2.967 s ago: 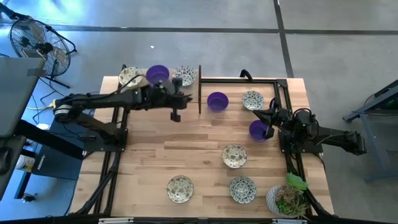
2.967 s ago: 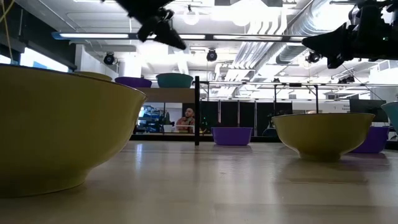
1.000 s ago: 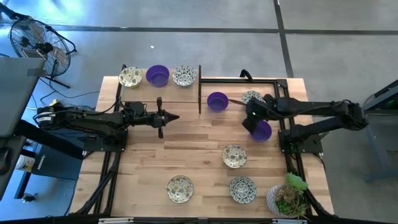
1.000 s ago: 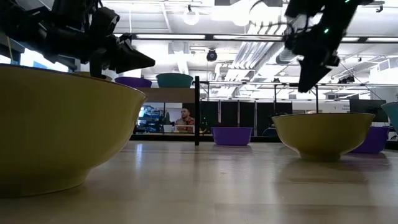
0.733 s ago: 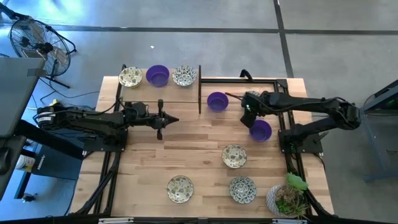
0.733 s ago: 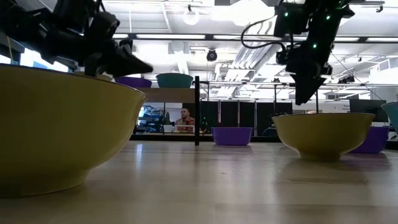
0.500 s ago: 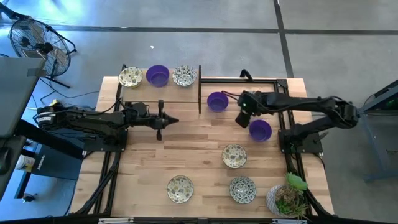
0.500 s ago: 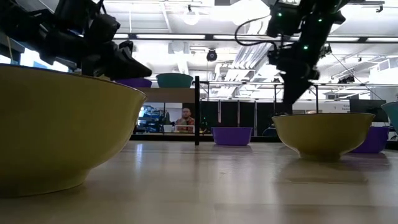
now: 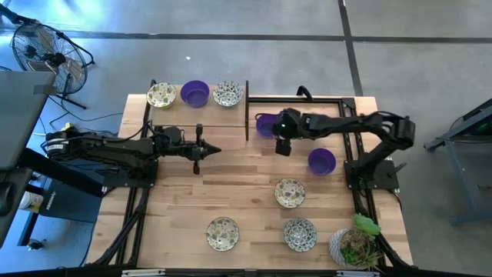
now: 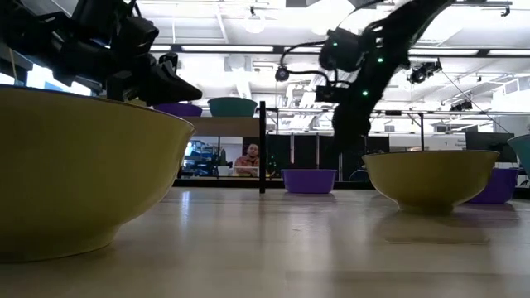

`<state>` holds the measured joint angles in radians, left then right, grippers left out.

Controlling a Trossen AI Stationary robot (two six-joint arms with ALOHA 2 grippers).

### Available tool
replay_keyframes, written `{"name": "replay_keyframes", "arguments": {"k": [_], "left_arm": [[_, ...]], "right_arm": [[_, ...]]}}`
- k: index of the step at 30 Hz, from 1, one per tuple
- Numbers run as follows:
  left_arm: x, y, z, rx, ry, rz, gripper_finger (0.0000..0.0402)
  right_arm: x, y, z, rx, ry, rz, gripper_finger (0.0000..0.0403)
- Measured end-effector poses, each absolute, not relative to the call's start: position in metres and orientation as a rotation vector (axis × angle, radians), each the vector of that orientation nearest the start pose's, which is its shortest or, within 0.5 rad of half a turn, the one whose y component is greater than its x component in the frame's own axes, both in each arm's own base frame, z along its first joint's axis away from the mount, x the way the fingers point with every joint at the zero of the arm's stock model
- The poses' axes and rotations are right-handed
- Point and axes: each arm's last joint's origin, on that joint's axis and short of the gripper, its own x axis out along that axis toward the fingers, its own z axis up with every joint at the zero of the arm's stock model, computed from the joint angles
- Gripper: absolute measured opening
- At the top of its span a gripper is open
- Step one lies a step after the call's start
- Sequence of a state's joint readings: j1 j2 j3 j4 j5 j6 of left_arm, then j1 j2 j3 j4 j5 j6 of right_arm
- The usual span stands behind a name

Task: Pick & Place Mini bowls
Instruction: Stack the top blue bowl on the blue bowl on the shelf

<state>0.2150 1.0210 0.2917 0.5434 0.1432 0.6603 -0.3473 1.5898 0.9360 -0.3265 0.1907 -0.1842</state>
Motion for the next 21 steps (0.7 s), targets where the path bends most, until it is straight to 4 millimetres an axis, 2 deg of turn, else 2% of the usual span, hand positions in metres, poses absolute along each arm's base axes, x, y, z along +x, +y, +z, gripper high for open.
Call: {"name": "replay_keyframes", "arguments": {"k": [5, 11, 14, 21], "left_arm": [[0.196, 0.039, 0.192, 0.625, 0.199, 0.009, 0.0], [0.195, 0.038, 0.191, 0.619, 0.214, 0.004, 0.0], [0.195, 0.038, 0.19, 0.617, 0.221, 0.001, 0.0], [0.195, 0.038, 0.19, 0.617, 0.22, 0.002, 0.0]], "right_arm": [[0.307, -0.12, 0.183, -0.156, 1.122, -0.317, 0.0247], [0.319, -0.132, 0.17, -0.172, 1.213, -0.262, 0.0237], [0.321, -0.133, 0.164, -0.181, 1.229, -0.243, 0.0206], [0.322, -0.132, 0.16, -0.16, 1.228, -0.196, 0.0099]]}}
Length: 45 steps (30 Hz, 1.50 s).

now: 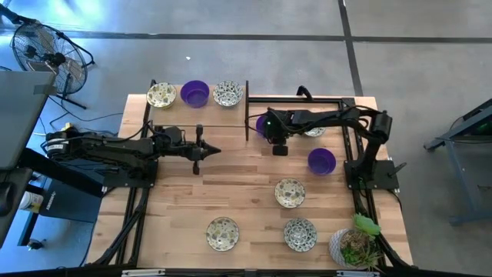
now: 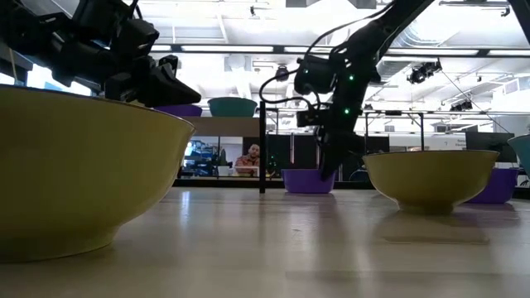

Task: Pick & Place Mini bowls
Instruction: Stack the top blue bowl on the blue bowl on the shelf

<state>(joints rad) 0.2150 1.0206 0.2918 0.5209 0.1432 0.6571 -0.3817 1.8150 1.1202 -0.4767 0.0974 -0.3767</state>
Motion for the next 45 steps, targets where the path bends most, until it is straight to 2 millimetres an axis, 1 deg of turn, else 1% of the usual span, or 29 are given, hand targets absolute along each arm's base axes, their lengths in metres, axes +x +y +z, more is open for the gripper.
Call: {"name": "replay_keyframes", "arguments": {"k": [4, 7, 9, 11, 14, 18, 21, 23, 25, 27, 30, 35, 41, 45], "left_arm": [[0.195, 0.038, 0.19, 0.606, 0.217, -0.007, 0.0], [0.195, 0.038, 0.19, 0.601, 0.209, -0.026, 0.0], [0.195, 0.038, 0.19, 0.597, 0.209, -0.026, 0.0], [0.195, 0.038, 0.19, 0.595, 0.209, -0.024, 0.0], [0.195, 0.038, 0.19, 0.589, 0.209, -0.024, 0.0], [0.195, 0.038, 0.19, 0.581, 0.21, -0.023, 0.0], [0.195, 0.038, 0.19, 0.58, 0.217, -0.023, 0.0], [0.193, 0.038, 0.19, 0.582, 0.229, -0.011, 0.0], [0.192, 0.038, 0.191, 0.588, 0.236, 0.003, 0.0], [0.191, 0.038, 0.191, 0.589, 0.25, 0.014, 0.0], [0.188, 0.038, 0.195, 0.594, 0.239, 0.023, 0.0], [0.181, 0.036, 0.2, 0.611, 0.231, 0.025, 0.0], [0.173, 0.035, 0.204, 0.621, 0.246, 0.049, 0.0], [0.17, 0.035, 0.204, 0.623, 0.259, 0.05, 0.0]], "right_arm": [[0.322, -0.132, 0.16, -0.159, 1.229, -0.192, 0.0044], [0.322, -0.131, 0.16, -0.154, 1.229, -0.182, 0.0013], [0.322, -0.13, 0.16, -0.154, 1.228, -0.176, 0.0004], [0.322, -0.128, 0.161, -0.158, 1.228, -0.17, 0.0006], [0.322, -0.117, 0.167, -0.154, 1.229, -0.138, 0.001], [0.318, -0.089, 0.185, -0.129, 1.222, -0.083, 0.0005], [0.316, -0.058, 0.2, -0.12, 1.204, -0.022, 0.0003], [0.319, -0.036, 0.205, -0.127, 1.171, 0.022, 0.0005], [0.324, -0.016, 0.205, -0.143, 1.132, 0.065, 0.0006], [0.334, -0.002, 0.202, -0.163, 1.068, 0.095, 0.0004], [0.35, 0.007, 0.196, -0.192, 0.97, 0.121, 0.0002], [0.381, 0.008, 0.191, -0.256, 0.95, 0.16, 0.0003], [0.427, 0.011, 0.186, -0.342, 0.905, 0.263, 0.0001], [0.449, 0.011, 0.176, -0.394, 0.946, 0.305, 0.0001]]}}
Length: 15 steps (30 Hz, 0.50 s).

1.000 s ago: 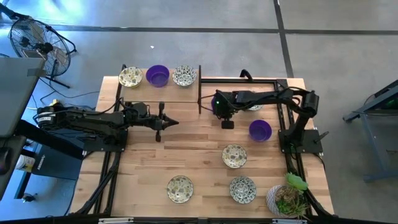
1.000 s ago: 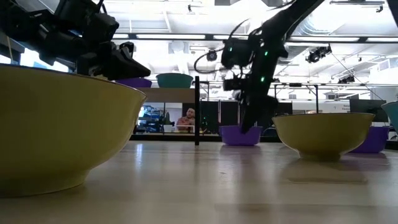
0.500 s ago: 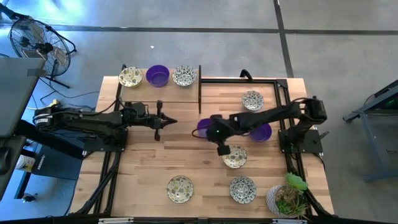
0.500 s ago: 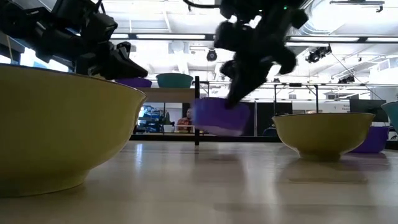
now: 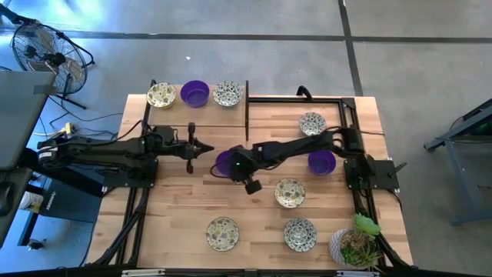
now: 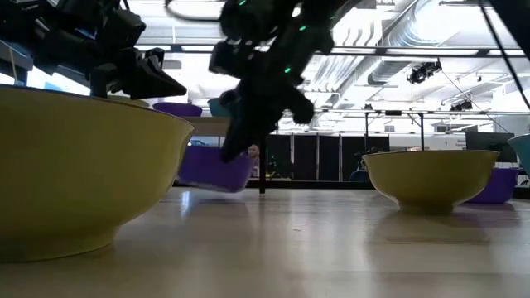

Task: Pick & Place Mini bowls
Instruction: Stack the top blue bowl on the blue bowl on the shelf

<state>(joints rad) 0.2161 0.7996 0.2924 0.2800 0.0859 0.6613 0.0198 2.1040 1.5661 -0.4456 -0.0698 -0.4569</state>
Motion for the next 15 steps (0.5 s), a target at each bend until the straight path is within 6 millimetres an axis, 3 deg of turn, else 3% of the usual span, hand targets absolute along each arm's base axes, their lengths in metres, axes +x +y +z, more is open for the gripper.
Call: {"name": "replay_keyframes", "arguments": {"k": [6, 10, 15], "left_arm": [[0.169, 0.035, 0.204, 0.626, 0.27, 0.046, 0.0], [0.169, 0.035, 0.204, 0.628, 0.273, 0.045, 0.0], [0.169, 0.035, 0.203, 0.628, 0.276, 0.045, 0.0]], "right_arm": [[0.468, 0.011, 0.169, -0.432, 0.965, 0.328, 0.0005], [0.471, 0.011, 0.164, -0.441, 0.977, 0.318, 0.0023], [0.469, 0.016, 0.179, -0.475, 0.95, 0.274, 0.007]]}}
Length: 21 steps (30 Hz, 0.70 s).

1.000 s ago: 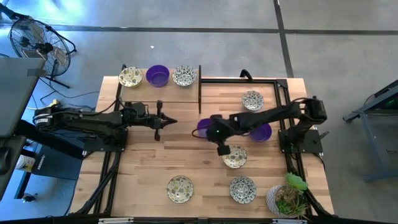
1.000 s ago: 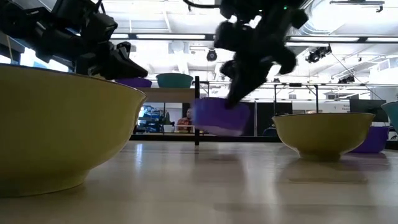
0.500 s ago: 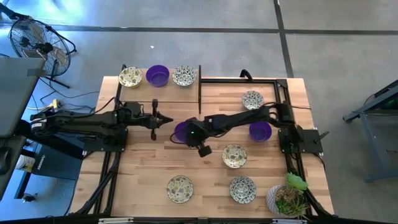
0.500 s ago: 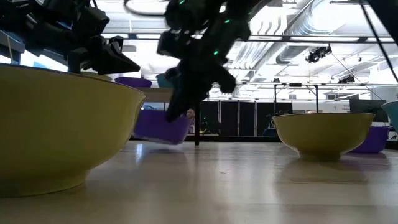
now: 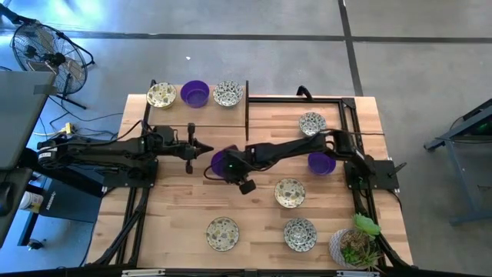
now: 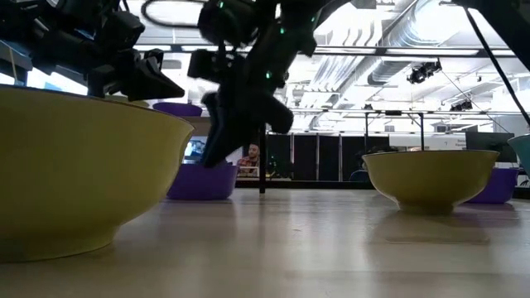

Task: Pick & Place Mini bowls
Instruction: Stack the top blue bowl on the blue bowl on the shelf

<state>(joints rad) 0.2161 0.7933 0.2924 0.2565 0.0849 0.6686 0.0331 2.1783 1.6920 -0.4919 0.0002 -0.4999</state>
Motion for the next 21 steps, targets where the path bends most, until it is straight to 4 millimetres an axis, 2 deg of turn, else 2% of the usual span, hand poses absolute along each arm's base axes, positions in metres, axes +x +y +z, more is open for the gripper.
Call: {"name": "replay_keyframes", "arguments": {"k": [4, 8, 13, 17, 21], "left_arm": [[0.168, 0.034, 0.201, 0.63, 0.303, 0.034, 0.0], [0.168, 0.034, 0.197, 0.619, 0.326, -0.003, 0.0], [0.169, 0.032, 0.2, 0.588, 0.295, -0.056, 0.0], [0.171, 0.031, 0.206, 0.579, 0.329, -0.077, 0.0], [0.176, 0.026, 0.216, 0.576, 0.364, -0.121, 0.0]], "right_arm": [[0.462, 0.018, 0.202, -0.483, 0.935, 0.246, 0.0101], [0.447, 0.012, 0.217, -0.42, 0.954, 0.243, 0.0079], [0.415, 0.01, 0.209, -0.416, 0.926, 0.195, 0.0008], [0.38, 0.011, 0.205, -0.31, 0.74, 0.165, 0.0018], [0.341, 0.009, 0.198, -0.229, 0.557, 0.11, 0.0005]]}}
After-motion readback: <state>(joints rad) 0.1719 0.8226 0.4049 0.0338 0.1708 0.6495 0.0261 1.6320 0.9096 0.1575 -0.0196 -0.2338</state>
